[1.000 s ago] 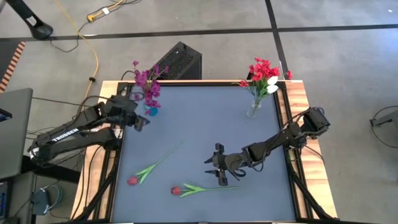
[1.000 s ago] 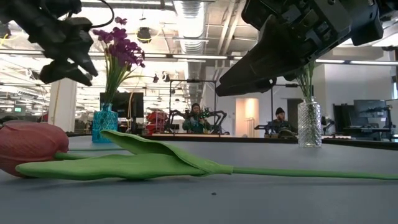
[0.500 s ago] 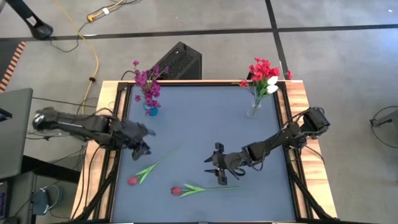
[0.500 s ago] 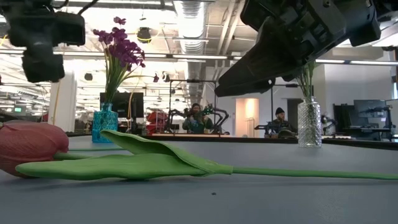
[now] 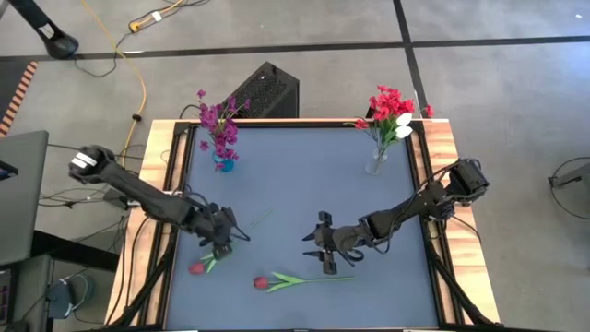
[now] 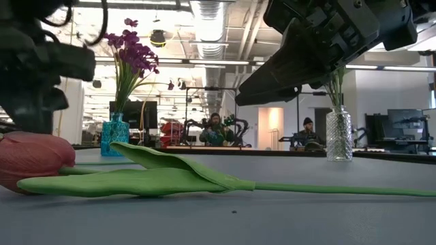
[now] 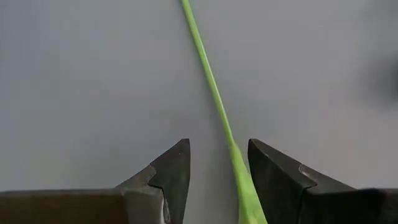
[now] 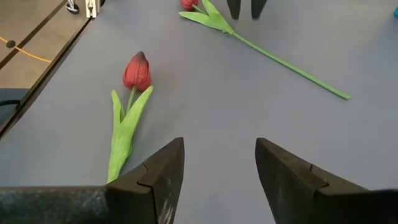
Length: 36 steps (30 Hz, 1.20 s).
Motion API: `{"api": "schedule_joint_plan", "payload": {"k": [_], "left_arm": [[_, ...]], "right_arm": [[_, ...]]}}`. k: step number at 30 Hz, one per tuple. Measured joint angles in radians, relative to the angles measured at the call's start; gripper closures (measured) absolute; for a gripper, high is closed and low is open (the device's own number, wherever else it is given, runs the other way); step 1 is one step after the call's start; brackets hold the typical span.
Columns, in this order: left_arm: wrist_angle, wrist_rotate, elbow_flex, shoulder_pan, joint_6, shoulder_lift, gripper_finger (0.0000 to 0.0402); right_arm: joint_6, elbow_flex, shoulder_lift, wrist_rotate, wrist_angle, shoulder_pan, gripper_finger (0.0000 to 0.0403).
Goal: Sort flowers into vase by color
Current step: Put the left red tulip into the blue vase
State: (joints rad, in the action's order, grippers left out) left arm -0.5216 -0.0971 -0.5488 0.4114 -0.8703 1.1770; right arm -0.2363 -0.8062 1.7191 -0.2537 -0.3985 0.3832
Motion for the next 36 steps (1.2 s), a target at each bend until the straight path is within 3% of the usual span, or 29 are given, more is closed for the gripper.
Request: {"api": "schedule_joint_plan", "payload": {"k": [4,13,16,21,25,31,36], "left_arm": [[0.065,-0.031,0.000,0.000,0.002,0.094,0.0252],[0.147,0.005,-0.008,0.003,0.021,0.235,0.0257],[0.130,-0.007,-0.014,0.021,0.039,0.241,0.0284],[0.053,-0.068,-0.065,0.056,0.082,0.240,0.0383],[0.079,-0.068,-0.111,0.064,0.140,0.241,0.0398],[0.188,-0.099,-0.196,0.059,0.227,0.239,0.0401],[0.253,-0.067,-0.201,0.023,0.218,0.240,0.0401]], "right_arm": [[0.000,0.000,0.000,-0.002,0.000,0.000,0.0180],[0.000,0.000,0.000,-0.005,0.000,0.000,0.0180],[0.000,0.000,0.000,-0.007,-0.001,0.000,0.0180],[-0.001,0.000,0.000,-0.007,-0.009,0.000,0.0180],[0.010,0.000,0.000,-0.008,-0.027,0.000,0.0180],[0.395,-0.038,0.000,-0.016,-0.144,0.018,0.0180],[0.641,-0.157,0.021,-0.071,-0.074,0.060,0.0180]]}}
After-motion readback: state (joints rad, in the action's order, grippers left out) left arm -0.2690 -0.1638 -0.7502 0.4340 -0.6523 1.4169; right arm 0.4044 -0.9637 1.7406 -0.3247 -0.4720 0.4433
